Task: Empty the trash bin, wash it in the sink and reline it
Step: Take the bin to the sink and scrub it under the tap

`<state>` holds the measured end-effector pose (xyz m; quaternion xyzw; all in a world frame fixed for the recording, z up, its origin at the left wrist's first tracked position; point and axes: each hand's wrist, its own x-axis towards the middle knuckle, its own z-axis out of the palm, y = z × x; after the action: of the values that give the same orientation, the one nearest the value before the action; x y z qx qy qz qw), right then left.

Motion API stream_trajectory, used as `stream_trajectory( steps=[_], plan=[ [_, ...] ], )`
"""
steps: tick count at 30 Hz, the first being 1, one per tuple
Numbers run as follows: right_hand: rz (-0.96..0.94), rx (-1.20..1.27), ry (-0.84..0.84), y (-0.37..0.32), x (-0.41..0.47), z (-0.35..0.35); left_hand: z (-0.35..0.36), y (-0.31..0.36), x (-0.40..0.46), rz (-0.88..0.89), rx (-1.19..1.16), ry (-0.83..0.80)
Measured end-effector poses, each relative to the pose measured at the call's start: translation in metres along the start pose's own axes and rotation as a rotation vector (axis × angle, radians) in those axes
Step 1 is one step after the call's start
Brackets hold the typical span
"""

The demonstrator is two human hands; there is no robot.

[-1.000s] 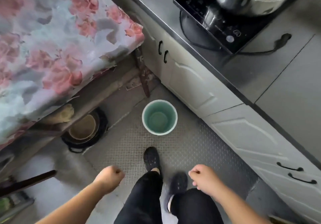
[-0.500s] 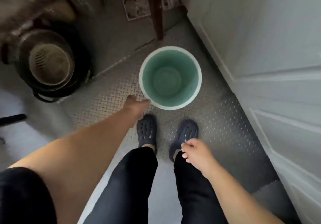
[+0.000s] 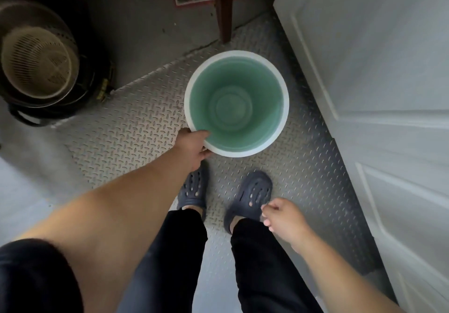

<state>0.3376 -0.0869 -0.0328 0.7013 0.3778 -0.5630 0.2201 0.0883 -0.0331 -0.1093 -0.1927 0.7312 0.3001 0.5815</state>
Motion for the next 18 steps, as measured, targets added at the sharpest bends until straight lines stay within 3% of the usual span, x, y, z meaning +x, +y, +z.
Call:
stream_trajectory(
  steps=[3, 9, 18],
  plan=[
    [-0.030, -0.011, -0.003, -0.005, -0.006, -0.006, -0.003, -0.002, -0.005, 0.051, 0.003, 0.072],
    [-0.093, -0.100, -0.011, -0.010, -0.022, -0.014, -0.017, 0.002, -0.026, 0.068, 0.032, 0.050],
    [-0.154, -0.385, -0.032, -0.023, -0.133, -0.053, -0.132, 0.005, -0.171, 0.074, -0.166, 0.372]
  ],
)
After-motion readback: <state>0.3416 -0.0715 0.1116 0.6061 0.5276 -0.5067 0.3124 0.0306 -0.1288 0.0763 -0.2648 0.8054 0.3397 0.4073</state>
